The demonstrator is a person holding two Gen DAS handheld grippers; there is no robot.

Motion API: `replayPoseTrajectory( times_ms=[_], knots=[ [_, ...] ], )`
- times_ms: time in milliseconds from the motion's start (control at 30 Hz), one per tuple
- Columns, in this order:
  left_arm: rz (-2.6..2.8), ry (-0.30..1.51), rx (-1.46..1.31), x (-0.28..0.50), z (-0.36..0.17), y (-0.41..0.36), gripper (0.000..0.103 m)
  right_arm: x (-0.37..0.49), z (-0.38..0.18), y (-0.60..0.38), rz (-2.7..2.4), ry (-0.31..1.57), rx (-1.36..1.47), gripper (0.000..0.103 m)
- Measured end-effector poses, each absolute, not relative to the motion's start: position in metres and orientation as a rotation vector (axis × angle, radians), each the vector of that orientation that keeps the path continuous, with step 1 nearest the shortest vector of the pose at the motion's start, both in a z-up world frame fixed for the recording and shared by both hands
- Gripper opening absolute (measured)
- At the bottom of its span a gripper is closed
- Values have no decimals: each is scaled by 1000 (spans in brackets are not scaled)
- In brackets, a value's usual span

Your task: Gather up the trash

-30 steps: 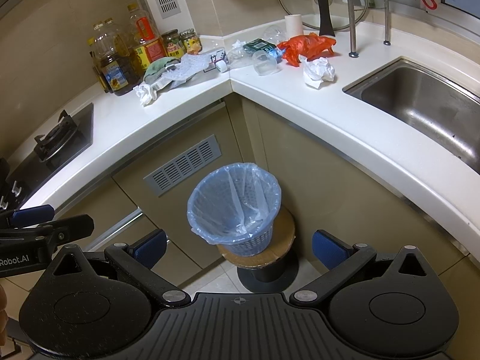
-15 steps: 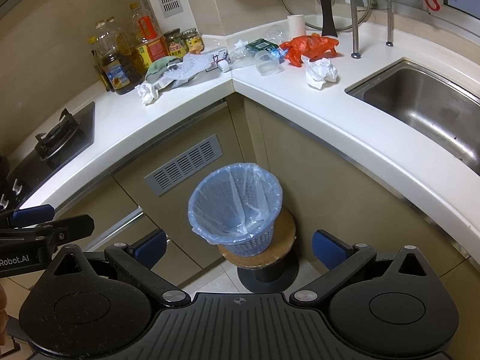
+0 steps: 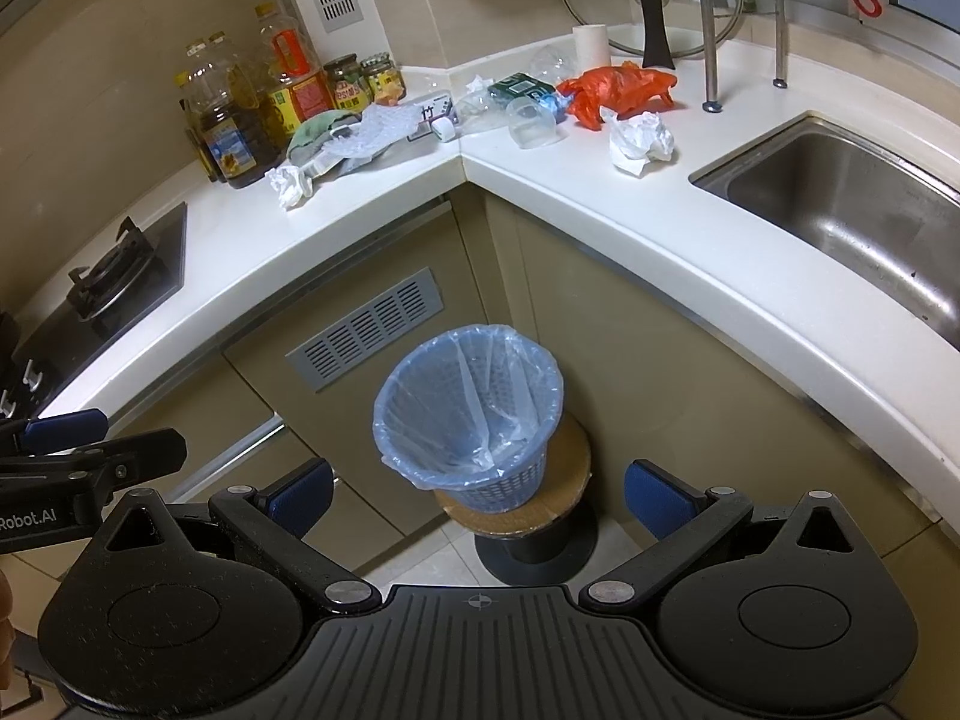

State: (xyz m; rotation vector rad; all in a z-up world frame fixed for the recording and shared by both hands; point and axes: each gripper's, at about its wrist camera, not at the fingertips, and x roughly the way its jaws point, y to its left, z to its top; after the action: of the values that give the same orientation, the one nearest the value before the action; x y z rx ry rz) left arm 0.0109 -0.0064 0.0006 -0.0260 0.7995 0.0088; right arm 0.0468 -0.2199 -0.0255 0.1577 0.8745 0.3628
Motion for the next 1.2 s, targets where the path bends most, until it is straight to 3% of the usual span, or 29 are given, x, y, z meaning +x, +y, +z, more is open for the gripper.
replayPoseTrajectory(
  times_ms=[367,1200],
  knots=[
    [8,805,-41,39,2,11,84,73,-26,-226,345,815,204,103],
    [-85,734,-10,182,-5,109,84,184,-28,-192,124,661,291,103]
  ],
)
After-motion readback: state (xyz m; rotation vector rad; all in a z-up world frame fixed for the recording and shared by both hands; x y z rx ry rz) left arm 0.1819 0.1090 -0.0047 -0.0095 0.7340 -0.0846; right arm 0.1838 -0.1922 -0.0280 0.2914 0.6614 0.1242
